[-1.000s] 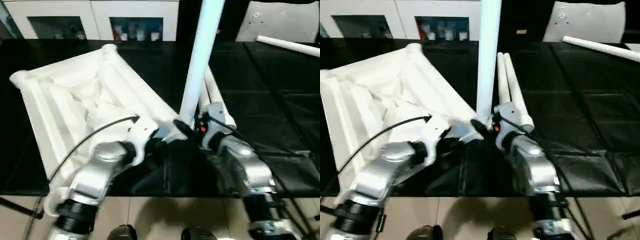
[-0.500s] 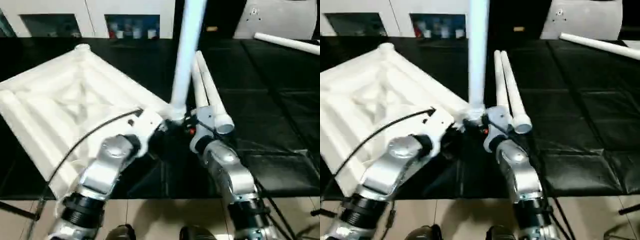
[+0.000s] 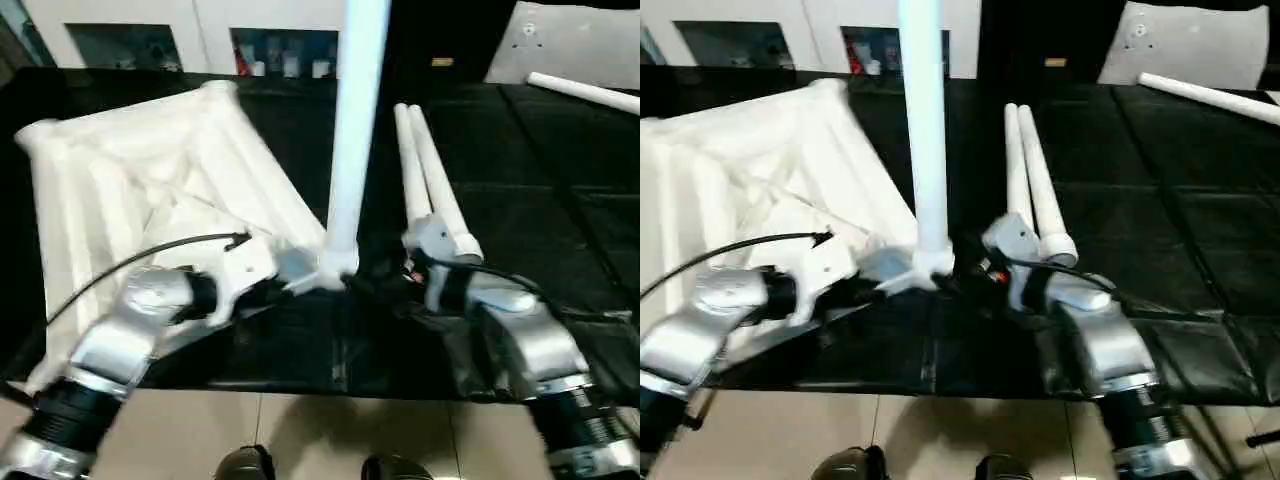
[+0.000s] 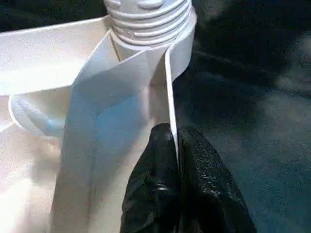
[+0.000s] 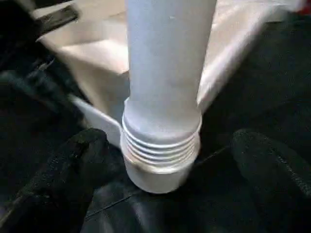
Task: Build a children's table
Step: Rotate leg to tighten
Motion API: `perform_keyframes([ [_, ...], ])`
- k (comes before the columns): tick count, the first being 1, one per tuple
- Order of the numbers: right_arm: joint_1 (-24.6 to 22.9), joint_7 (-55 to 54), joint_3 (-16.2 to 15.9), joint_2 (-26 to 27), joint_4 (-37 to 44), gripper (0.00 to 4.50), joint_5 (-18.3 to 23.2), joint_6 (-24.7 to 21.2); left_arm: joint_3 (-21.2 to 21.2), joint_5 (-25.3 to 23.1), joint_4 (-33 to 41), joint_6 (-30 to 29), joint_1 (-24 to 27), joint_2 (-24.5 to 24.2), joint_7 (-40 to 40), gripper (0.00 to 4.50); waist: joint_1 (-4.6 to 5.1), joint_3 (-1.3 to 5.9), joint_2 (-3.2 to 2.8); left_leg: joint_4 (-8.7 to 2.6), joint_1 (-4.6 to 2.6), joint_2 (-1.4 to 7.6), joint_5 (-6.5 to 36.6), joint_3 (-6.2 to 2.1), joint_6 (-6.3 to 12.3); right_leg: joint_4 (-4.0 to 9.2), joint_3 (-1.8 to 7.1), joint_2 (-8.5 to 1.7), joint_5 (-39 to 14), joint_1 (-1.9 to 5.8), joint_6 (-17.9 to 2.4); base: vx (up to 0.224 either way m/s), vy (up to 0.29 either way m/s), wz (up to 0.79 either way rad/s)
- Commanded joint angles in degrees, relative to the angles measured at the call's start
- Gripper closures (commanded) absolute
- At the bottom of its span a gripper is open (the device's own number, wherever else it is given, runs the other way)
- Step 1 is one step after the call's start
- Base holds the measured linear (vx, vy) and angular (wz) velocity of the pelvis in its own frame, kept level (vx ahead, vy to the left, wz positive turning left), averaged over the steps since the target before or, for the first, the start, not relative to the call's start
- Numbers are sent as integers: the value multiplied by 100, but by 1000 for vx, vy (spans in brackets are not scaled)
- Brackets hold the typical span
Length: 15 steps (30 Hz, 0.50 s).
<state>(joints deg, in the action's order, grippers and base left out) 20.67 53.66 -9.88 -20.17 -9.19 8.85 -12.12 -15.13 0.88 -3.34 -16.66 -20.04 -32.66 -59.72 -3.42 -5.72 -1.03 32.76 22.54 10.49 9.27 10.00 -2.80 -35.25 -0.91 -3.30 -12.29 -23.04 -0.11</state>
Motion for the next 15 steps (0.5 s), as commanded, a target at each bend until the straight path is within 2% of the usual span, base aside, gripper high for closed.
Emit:
perform_keyframes([
  [1, 163, 733, -245, -114, -87, 4, 130, 171, -398, 138, -55, 348, -56, -107, -735, 450, 10, 388, -11, -292, -157, 219, 700, -33, 456, 305, 184, -354, 356, 264, -1504, 0, 0, 0],
  [5, 260, 1037, -324, -159, -263, 4, 168, 247, -509, 121, -200, 554, -131, -176, -950, 450, -16, 389, -5, -291, -161, 233, 703, -35, 488, 289, 175, -361, 361, 257, -1598, 0, 0, 0],
  [7, 363, 1295, -412, -204, -434, 32, 207, 304, -567, 71, -375, 742, -223, -195, -1037, 450, -23, 374, 13, -299, -156, 236, 764, -32, 472, 306, 175, -363, 230, 253, -1596, 0, 0, 0],
  [10, 456, 1571, -479, -232, -566, 49, 276, 291, -573, 51, -575, 902, -314, -175, -1130, 450, -34, 370, 10, -309, -159, 232, 919, -33, 398, 330, 174, -378, -123, 253, -1559, 0, 0, 0],
  [11, 508, 1742, -508, -240, -643, 61, 306, 294, -584, 34, -687, 978, -371, -170, -1186, 450, -35, 363, 41, -313, -153, 236, 942, -30, 382, 342, 180, -383, -215, 255, -1523, 0, 0, 0],
  [13, 532, 1842, -530, -254, -660, 72, 313, 281, -573, 17, -744, 996, -403, -171, -1170, 450, -42, 359, 20, -321, -158, 244, 954, -36, 359, 345, 180, -388, -295, 241, -1509, 0, 0, 0],
  [15, 563, 2010, -551, -296, -682, 91, 347, 210, -561, 9, -799, 1019, -434, -183, -1176, 450, -46, 361, 48, -321, -156, 246, 926, -36, 366, 339, 181, -391, -289, 242, -1500, 0, 0, 0],
])
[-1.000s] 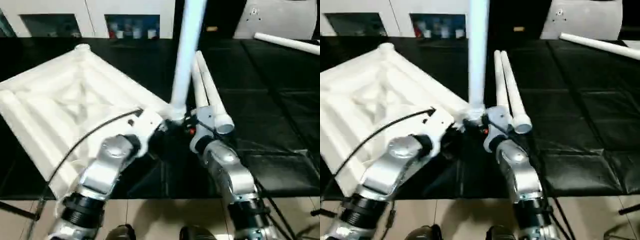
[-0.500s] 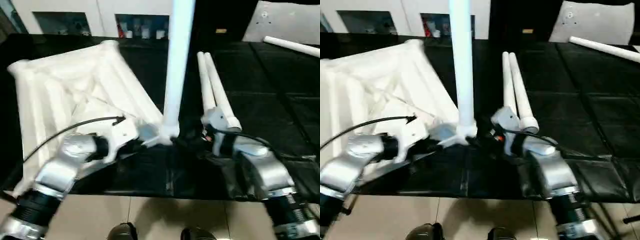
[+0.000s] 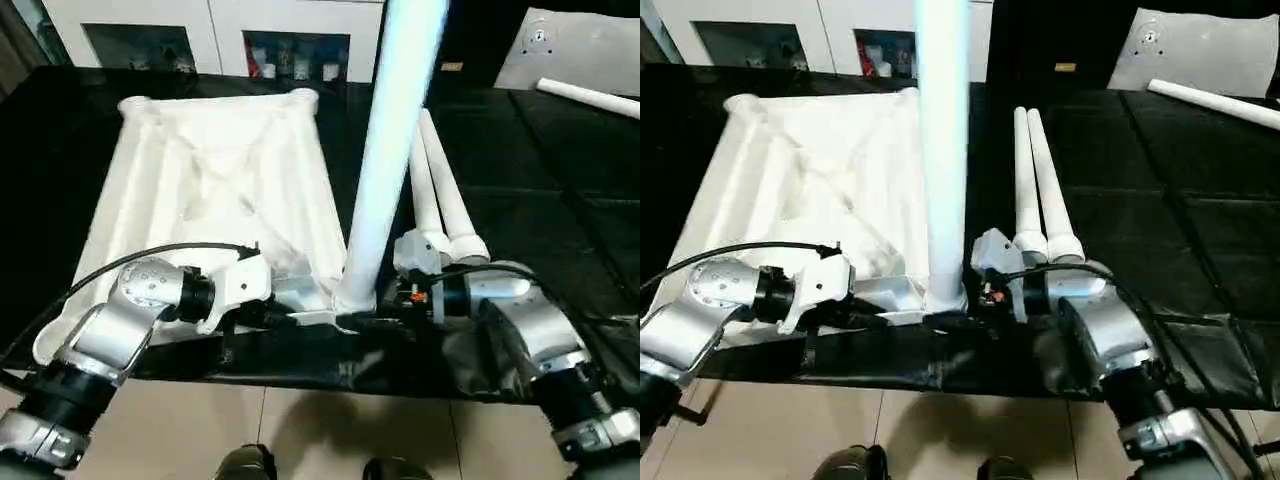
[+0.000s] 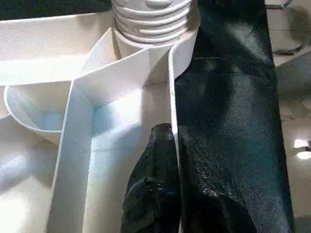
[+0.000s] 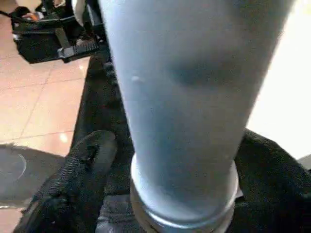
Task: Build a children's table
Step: Rotate leg to tighten
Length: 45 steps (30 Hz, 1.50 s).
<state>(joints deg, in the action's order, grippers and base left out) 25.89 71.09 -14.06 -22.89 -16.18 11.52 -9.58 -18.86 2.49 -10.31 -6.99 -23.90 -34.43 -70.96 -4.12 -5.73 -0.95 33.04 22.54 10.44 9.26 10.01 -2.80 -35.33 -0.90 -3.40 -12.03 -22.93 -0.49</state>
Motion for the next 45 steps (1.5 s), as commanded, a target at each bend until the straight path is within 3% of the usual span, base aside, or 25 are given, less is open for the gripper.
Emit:
perform_keyframes([
  [1, 58, 329, -141, -46, -5, 106, 112, -69, -188, -151, -125, 79, -57, -12, -61, 450, 21, 364, 31, -347, -160, 251, 916, -35, 380, 348, 178, -380, -332, 226, -1465, 0, 0, 0],
  [8, 97, 554, -164, -81, -201, 158, 207, -181, -191, -133, -216, 208, -41, -34, -121, 450, -21, 387, 34, -321, -149, 249, 735, -23, 478, 324, 172, -377, -104, 231, -1526, 0, 0, 0],
  [16, 23, 601, -197, 6, -207, 192, 220, -272, -122, -93, -255, 192, -13, 21, -68, 450, -42, 389, 26, -332, -156, 256, 780, -26, 416, 327, 170, -375, -179, 223, -1513, 0, 0, 0],
  [17, -8, 573, -194, 27, -161, 192, 249, -309, -95, -67, -229, 139, -3, 48, -31, 450, -42, 385, 25, -334, -155, 257, 787, -26, 416, 328, 171, -374, -182, 221, -1516, 0, 0, 0],
  [18, -117, 464, -182, 105, -2, 192, 363, -451, 10, 35, -123, -56, 36, 140, 106, 450, -45, 380, -14, -336, -155, 253, 805, -26, 398, 327, 172, -369, -181, 219, -1523, 0, 0, 0],
  [21, -302, 32, -61, 314, 251, 193, 501, -688, 215, 154, 107, -519, 81, 367, 552, 450, -63, 379, 7, -345, -152, 266, 814, -33, 378, 331, 174, -380, -143, 223, -1547, 0, 0, 0],
  [23, -433, -367, 24, 509, 426, 195, 534, -817, 359, 195, 295, -882, 114, 571, 954, 450, -44, 355, 2, -370, -153, 256, 971, -33, 320, 363, 177, -376, -456, 209, -1497, 0, 0, 0],
  [26, -745, -1476, 142, 1074, 764, 198, 418, -1138, 690, 287, 836, -1797, 201, 1261, 2018, 450, 2, 314, 22, -436, -175, 269, 1410, -55, 28, 456, 201, -403, -1365, 181, -1290, 0, 0, 0],
  [28, -822, -1909, 209, 1337, 820, 198, 351, -1265, 737, 184, 1011, -2046, 232, 1521, 2385, 450, 68, 311, 48, -446, -136, 229, 1481, -77, -11, 483, 193, -399, -1675, 198, -1126, 0, 0, 0],
  [30, -848, -2132, 256, 1478, 831, 198, 324, -1321, 755, 142, 1094, -2184, 246, 1656, 2558, 450, 117, 313, 40, -443, -148, 239, 1441, -64, 15, 514, 214, -387, -1610, 168, -1035, 0, 0, 0],
  [33, -816, -3440, 510, 2204, 559, 199, 102, -1389, 907, -125, 1317, -2788, 187, 2645, 3789, 450, 149, 328, 41, -428, -134, 236, 1157, -41, 60, 502, 219, -370, -1261, 165, -1060, 0, 0, 0],
  [34, -751, -3998, 629, 2442, 372, 199, -51, -1351, 926, -245, 1353, -2904, 146, 2991, 4212, 450, 158, 347, 55, -411, -127, 221, 1041, -47, 51, 497, 203, -367, -1131, 184, -1086, 0, 0, 0],
  [36, -660, -4564, 775, 2646, 178, 199, -197, -1336, 852, -400, 1355, -2934, 107, 3201, 4518, 450, 155, 379, 62, -391, -106, 193, 847, -45, 127, 480, 192, -362, -853, 224, -1092, 0, 0, 0],
  [40, -627, -5003, 948, 2765, 130, 199, -335, -1193, 689, -501, 1420, -2944, 125, 3149, 4518, 450, 151, 383, 44, -368, -94, 179, 637, -34, 325, 451, 189, -335, -281, 223, -1053, 0, 0, 0],
  [41, -639, -4975, 978, 2749, 162, 164, -322, -1115, 639, -534, 1427, -2925, 141, 3055, 4428, 450, 152, 383, 42, -367, -97, 182, 657, -32, 336, 453, 187, -333, -259, 223, -1049, 0, 0, 0],
  [45, -661, -4918, 1005, 2653, 259, 126, -401, -958, 573, -692, 1451, -2942, 214, 2749, 4166, 450, 166, 372, 33, -381, -89, 195, 704, -43, 339, 432, 173, -326, -150, 237, -1050, 0, 0, 0],
])
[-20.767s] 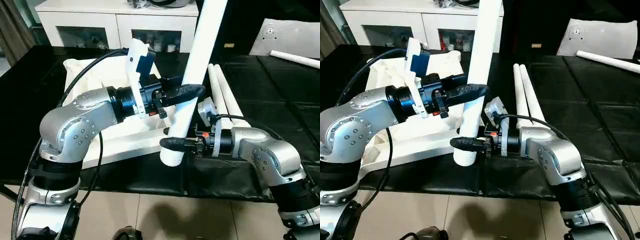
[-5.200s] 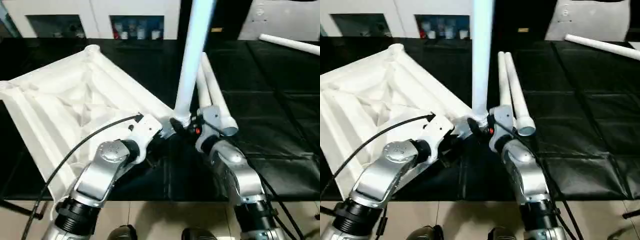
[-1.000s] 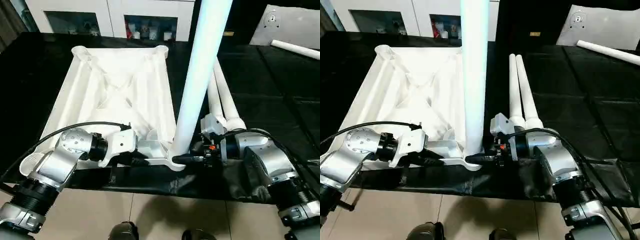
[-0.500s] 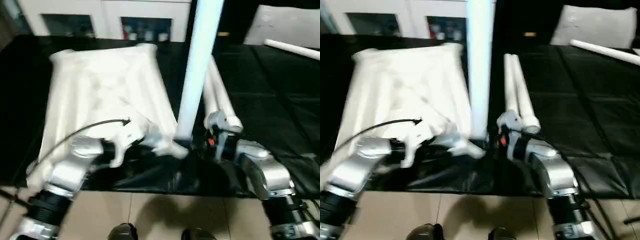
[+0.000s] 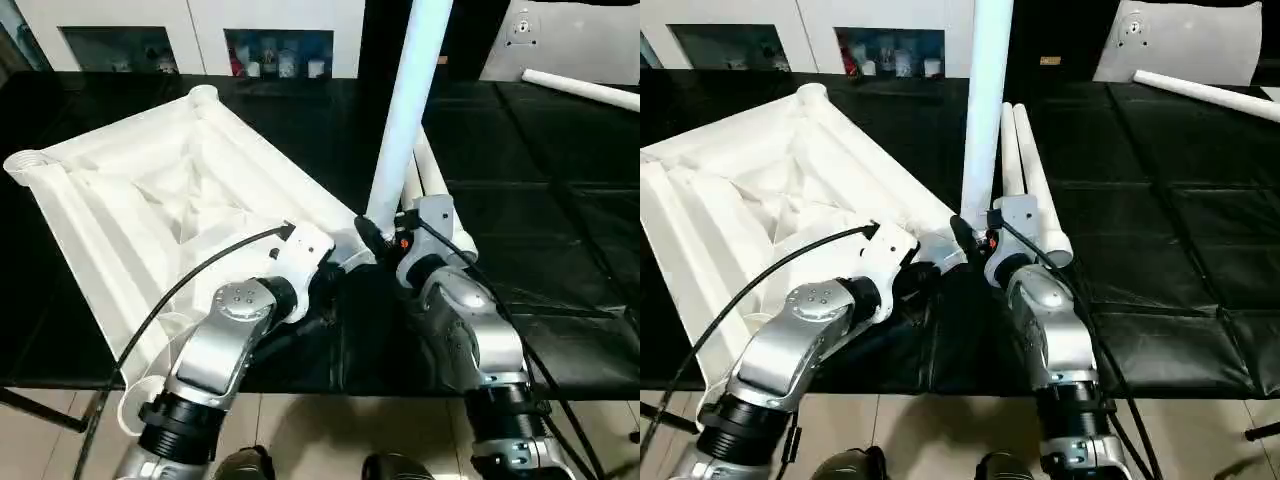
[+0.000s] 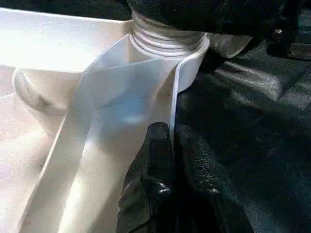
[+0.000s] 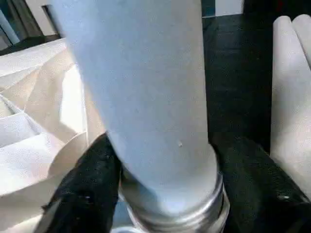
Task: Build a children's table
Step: Rotate leg to tighten
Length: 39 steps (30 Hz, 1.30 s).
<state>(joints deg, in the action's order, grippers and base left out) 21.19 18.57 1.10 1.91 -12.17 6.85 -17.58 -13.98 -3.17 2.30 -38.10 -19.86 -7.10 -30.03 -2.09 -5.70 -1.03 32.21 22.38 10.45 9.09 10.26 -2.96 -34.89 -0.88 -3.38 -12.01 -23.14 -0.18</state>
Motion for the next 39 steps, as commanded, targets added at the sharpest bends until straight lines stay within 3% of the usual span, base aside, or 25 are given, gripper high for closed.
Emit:
perform_keyframes([
  [1, -188, 406, -534, 58, -116, 110, 22, -63, 44, -163, 154, 237, -161, -227, -72, 450, -10, 359, 52, -309, -59, 191, 773, -76, 325, 393, 166, -333, -207, 273, -1074, 0, 0, 0],
  [5, -150, 678, -507, -227, -26, 77, 27, 108, -37, -110, 44, 570, -117, -811, -596, 450, 51, 333, 68, -319, -87, 190, 1026, -73, 235, 441, 182, -336, -656, 247, -1055, 0, 0, 0],
  [8, -127, 1104, -558, -526, 69, 50, 63, 241, -114, -74, -95, 944, -114, -1227, -1014, 450, 25, 341, 59, -314, -106, 206, 979, -73, 214, 417, 183, -335, -574, 245, -1069, 0, 0, 0],
  [13, -109, 2144, -663, -1170, 163, 8, 232, 396, -194, 92, -348, 1542, -128, -1854, -1891, 450, -44, 372, 41, -275, -128, 218, 629, -48, 354, 313, 184, -320, 252, 255, -1281, 0, 0, 0],
  [16, -10, 2971, -781, -1707, 109, 8, 334, 521, -322, 179, -614, 2128, -176, -2288, -2584, 450, -81, 366, 58, -268, -123, 209, 722, -50, 414, 319, 172, -331, 135, 266, -1308, 0, 0, 0],
  [21, 183, 3896, -953, -2179, -22, 8, 438, 559, -417, 435, -840, 2504, -248, -2615, -3442, 450, -113, 356, 46, -279, -146, 227, 914, -44, 344, 332, 183, -348, -261, 246, -1353, 0, 0, 0],
  [28, 426, 4662, -1304, -2480, -374, 8, 351, 896, -681, 459, -1179, 2941, -424, -2868, -4162, 450, -156, 364, 55, -259, -140, 232, 792, -31, 401, 292, 177, -353, -27, 250, -1496, 0, 0, 0],
  [29, 446, 4782, -1335, -2494, -405, 32, 374, 893, -707, 429, -1255, 3024, -460, -2879, -4216, 450, -164, 363, 56, -257, -146, 232, 804, -28, 414, 294, 175, -351, -57, 247, -1506, 0, 0, 0],
  [32, 478, 4980, -1420, -2506, -456, 46, 393, 882, -729, 379, -1427, 3159, -531, -2881, -4284, 450, -182, 371, 62, -256, -135, 242, 776, -33, 416, 283, 172, -364, -58, 258, -1506, 0, 0, 0],
  [34, 516, 5084, -1468, -2505, -514, 84, 383, 871, -738, 367, -1508, 3205, -581, -2890, -4326, 450, -179, 365, 65, -257, -133, 243, 771, -33, 420, 283, 170, -367, -71, 251, -1526, 0, 0, 0],
  [37, 571, 5149, -1513, -2494, -604, 93, 384, 906, -743, 349, -1574, 3266, -620, -2898, -4384, 450, -177, 364, 59, -258, -143, 243, 822, -31, 388, 290, 170, -366, -162, 245, -1550, 0, 0, 0],
  [39, 638, 5163, -1531, -2461, -710, 127, 388, 961, -755, 358, -1627, 3311, -645, -2901, -4431, 450, -185, 357, 55, -259, -142, 247, 822, -32, 382, 288, 173, -369, -169, 242, -1546, 0, 0, 0],
])
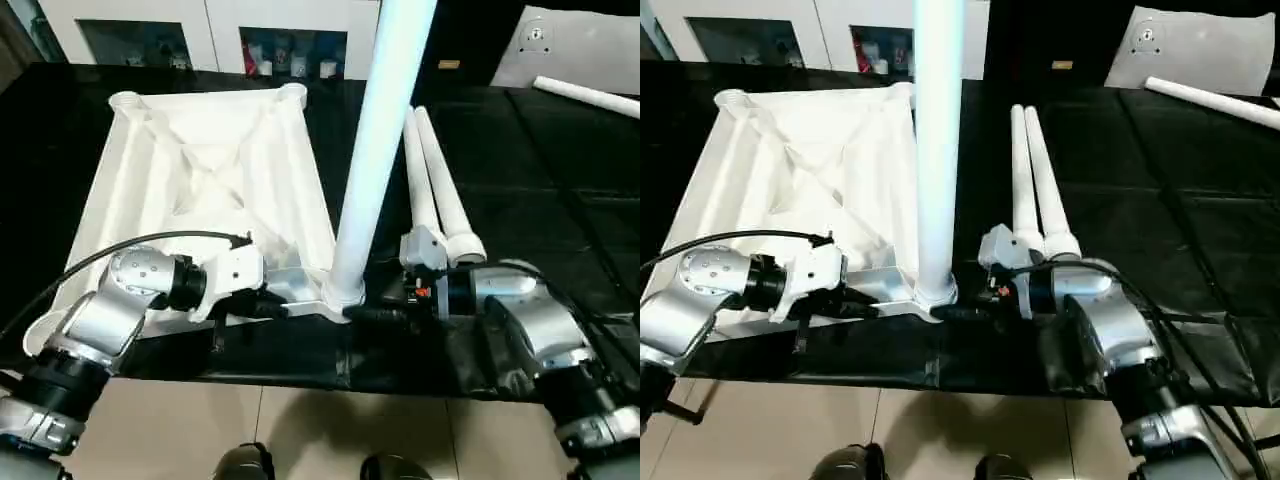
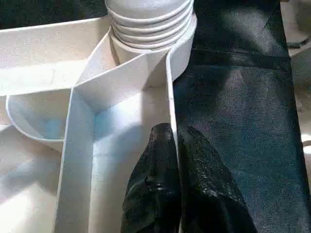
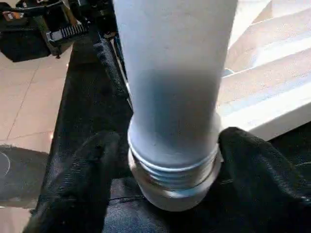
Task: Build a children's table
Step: Rotate leg to tighten
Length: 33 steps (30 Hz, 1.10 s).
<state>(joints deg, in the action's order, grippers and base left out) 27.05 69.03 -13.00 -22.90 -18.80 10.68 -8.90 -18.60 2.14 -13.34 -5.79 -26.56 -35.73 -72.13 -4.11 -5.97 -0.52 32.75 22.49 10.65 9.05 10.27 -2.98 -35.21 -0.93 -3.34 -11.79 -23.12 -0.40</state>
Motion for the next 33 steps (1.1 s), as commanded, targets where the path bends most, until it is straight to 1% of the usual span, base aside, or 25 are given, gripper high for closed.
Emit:
perform_keyframes([
  [1, 89, 158, -119, 39, -118, 132, 6, 135, -304, -169, -125, 139, 2, -36, -254, 450, 19, 391, 7, -310, -150, 223, 799, -30, 388, 317, 177, -372, -160, 245, -1530, 0, 0, 0],
  [3, 139, 199, -119, 71, -222, 139, -6, 196, -318, -170, -203, 223, -22, -29, -291, 450, 19, 387, 13, -309, -145, 219, 787, -29, 400, 319, 174, -372, -130, 246, -1548, 0, 0, 0],
  [4, 151, 213, -123, 78, -247, 149, -9, 206, -321, -174, -219, 240, -24, -25, -297, 450, 14, 388, 5, -308, -149, 226, 795, -29, 397, 313, 174, -372, -128, 247, -1551, 0, 0, 0],
  [5, 176, 228, -132, 98, -302, 170, -18, 234, -331, -187, -250, 276, -24, -18, -301, 450, 15, 386, 12, -311, -146, 229, 819, -30, 396, 317, 171, -372, -150, 245, -1548, 0, 0, 0],
  [6, 181, 229, -133, 103, -314, 175, -19, 241, -333, -190, -257, 285, -24, -17, -302, 450, 13, 385, 13, -311, -149, 226, 840, -27, 394, 319, 172, -369, -170, 242, -1545, 0, 0, 0],
  [8, 205, 240, -140, 126, -364, 177, -23, 268, -338, -198, -285, 311, -27, -10, -307, 450, 15, 371, 11, -325, -154, 231, 951, -30, 359, 337, 173, -374, -355, 235, -1528, 0, 0, 0],
  [9, 218, 239, -142, 143, -392, 182, -27, 290, -340, -202, -298, 321, -30, -8, -311, 450, 17, 366, 0, -333, -155, 234, 993, -35, 339, 341, 173, -379, -426, 234, -1519, 0, 0, 0],
  [11, 237, 244, -149, 160, -432, 199, -30, 319, -342, -206, -321, 341, -38, -4, -317, 450, 26, 359, 7, -346, -166, 237, 1133, -35, 260, 368, 182, -388, -670, 229, -1486, 0, 0, 0],
  [15, 247, 206, -195, 195, -491, 208, -118, 496, -345, -216, -393, 401, -61, 7, -341, 450, 45, 356, 11, -358, -172, 236, 1217, -39, 209, 381, 188, -388, -788, 225, -1458, 0, 0, 0],
  [16, 246, 169, -192, 201, -500, 214, -134, 483, -345, -220, -405, 411, -66, 7, -340, 450, 52, 355, 14, -359, -173, 235, 1231, -38, 202, 386, 190, -388, -825, 225, -1455, 0, 0, 0],
  [17, 250, 193, -179, 214, -520, 168, -106, 437, -345, -227, -420, 427, -73, 7, -337, 450, 57, 355, 12, -362, -172, 234, 1239, -39, 202, 389, 190, -385, -858, 225, -1446, 0, 0, 0],
  [18, 251, 211, -175, 218, -527, 157, -91, 423, -345, -229, -424, 431, -75, 8, -337, 450, 57, 353, 10, -363, -174, 234, 1250, -38, 203, 392, 190, -384, -880, 222, -1445, 0, 0, 0],
  [20, 268, 250, -172, 226, -573, 157, -82, 426, -341, -235, -447, 446, -87, 14, -334, 450, 56, 361, 1, -364, -185, 242, 1272, -38, 189, 395, 193, -387, -903, 213, -1453, 0, 0, 0],
  [22, 288, 211, -173, 254, -651, 123, -125, 525, -337, -239, -461, 455, -92, 25, -329, 450, 46, 380, 2, -353, -181, 242, 1179, -31, 204, 375, 191, -386, -729, 223, -1494, 0, 0, 0],
  [23, 298, 195, -174, 279, -675, 114, -133, 535, -340, -244, -462, 463, -87, 26, -326, 450, 44, 379, -8, -355, -178, 243, 1121, -31, 222, 366, 185, -376, -619, 222, -1503, 0, 0, 0],
  [24, 304, 177, -172, 298, -692, 114, -141, 550, -342, -247, -466, 470, -85, 28, -325, 450, 44, 381, -9, -352, -179, 244, 1111, -27, 232, 362, 185, -375, -573, 218, -1512, 0, 0, 0],
  [25, 315, 127, -173, 339, -725, 93, -164, 590, -347, -254, -472, 483, -81, 31, -320, 450, 47, 386, -5, -350, -177, 243, 1110, -26, 241, 360, 185, -376, -549, 219, -1523, 0, 0, 0],
  [26, 326, 97, -175, 367, -753, 93, -183, 620, -349, -260, -485, 496, -83, 34, -318, 450, 35, 388, -17, -353, -179, 245, 1137, -27, 234, 362, 185, -385, -589, 217, -1522, 0, 0, 0],
  [27, 335, 38, -179, 390, -778, 72, -218, 657, -352, -265, -495, 505, -87, 35, -316, 450, 35, 389, -19, -353, -179, 244, 1143, -27, 224, 362, 185, -385, -595, 218, -1522, 0, 0, 0],
  [29, 351, -79, -185, 423, -823, 72, -291, 725, -352, -270, -509, 517, -94, 37, -312, 450, 28, 384, -22, -359, -188, 248, 1176, -26, 185, 364, 188, -383, -609, 210, -1519, 0, 0, 0],
  [31, 362, -93, -191, 434, -844, 72, -303, 705, -354, -275, -517, 526, -100, 36, -314, 450, 18, 390, -23, -359, -189, 247, 1179, -26, 176, 363, 188, -381, -599, 217, -1521, 0, 0, 0],
  [32, 395, -59, -160, 464, -889, 95, -240, 618, -353, -284, -538, 544, -115, 34, -318, 450, 7, 398, -25, -356, -182, 246, 1148, -27, 177, 351, 187, -377, -513, 227, -1516, 0, 0, 0],
  [33, 408, -39, -140, 474, -900, 95, -201, 590, -352, -289, -545, 552, -121, 27, -324, 450, 2, 397, -27, -356, -187, 248, 1148, -25, 181, 352, 187, -376, -493, 220, -1517, 0, 0, 0],
])
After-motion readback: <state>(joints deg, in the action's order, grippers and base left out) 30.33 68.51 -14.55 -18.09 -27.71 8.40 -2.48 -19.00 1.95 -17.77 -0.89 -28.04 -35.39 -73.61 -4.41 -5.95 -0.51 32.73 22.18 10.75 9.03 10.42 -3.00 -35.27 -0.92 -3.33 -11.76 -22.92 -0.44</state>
